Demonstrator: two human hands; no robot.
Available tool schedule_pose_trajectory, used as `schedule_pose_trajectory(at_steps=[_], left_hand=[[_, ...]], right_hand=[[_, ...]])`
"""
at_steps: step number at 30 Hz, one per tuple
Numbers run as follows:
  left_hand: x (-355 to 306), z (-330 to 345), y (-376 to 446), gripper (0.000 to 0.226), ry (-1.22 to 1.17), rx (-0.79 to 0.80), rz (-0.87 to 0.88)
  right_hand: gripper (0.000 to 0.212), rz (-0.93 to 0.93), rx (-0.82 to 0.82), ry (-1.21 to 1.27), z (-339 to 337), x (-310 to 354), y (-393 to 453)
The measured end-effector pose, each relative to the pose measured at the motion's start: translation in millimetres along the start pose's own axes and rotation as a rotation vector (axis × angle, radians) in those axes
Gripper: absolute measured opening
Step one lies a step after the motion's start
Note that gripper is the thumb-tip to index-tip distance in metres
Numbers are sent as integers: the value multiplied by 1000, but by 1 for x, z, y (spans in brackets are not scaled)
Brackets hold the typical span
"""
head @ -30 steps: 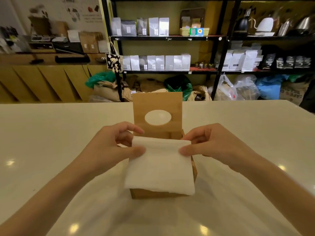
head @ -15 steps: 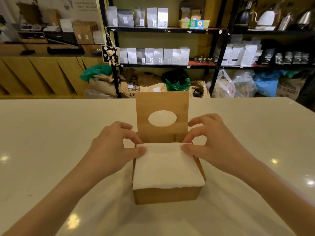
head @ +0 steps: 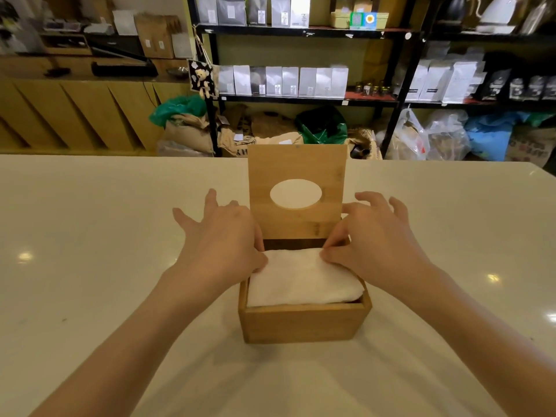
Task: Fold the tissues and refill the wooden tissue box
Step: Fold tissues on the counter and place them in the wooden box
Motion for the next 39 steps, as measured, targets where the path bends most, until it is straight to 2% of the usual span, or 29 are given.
schedule_pose_trajectory(at_steps=[6, 12, 15, 19, 22, 29, 35, 39], left_hand=[[5, 8, 10, 8, 44, 12, -59], [-4, 13, 6, 14, 203, -25, -70], [-6, 17, 5, 13, 223, 0, -59], [-6, 20, -2, 37, 232, 39, -8], [-9, 13, -17, 42, 250, 10, 37], [-5, 32, -34, 57, 224, 102, 8], [-5, 30, -33, 71, 192, 53, -17], [-4, 28, -36, 76, 71, 29, -18]], right_hand=[[16, 57, -6, -169, 1, 5, 4], [12, 65, 36, -294, 11, 12, 4], [16, 44, 77, -267, 18, 11, 5], [28, -55, 127, -193, 19, 11, 0], [34, -99, 141, -165, 12, 9, -12], [44, -44, 319, -233, 33, 2, -31], [43, -3, 390, -339, 35, 4, -32], [39, -40, 398, -217, 35, 5, -34]])
Point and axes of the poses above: each hand's wrist, its own y-axis towards the middle knuckle, its own z-axis out of the palm, x = y × z, the point moved 10 cm from there along y, towards the middle knuckle, and after that the axes turned 6 degrees about -y, right-handed, at the moved point
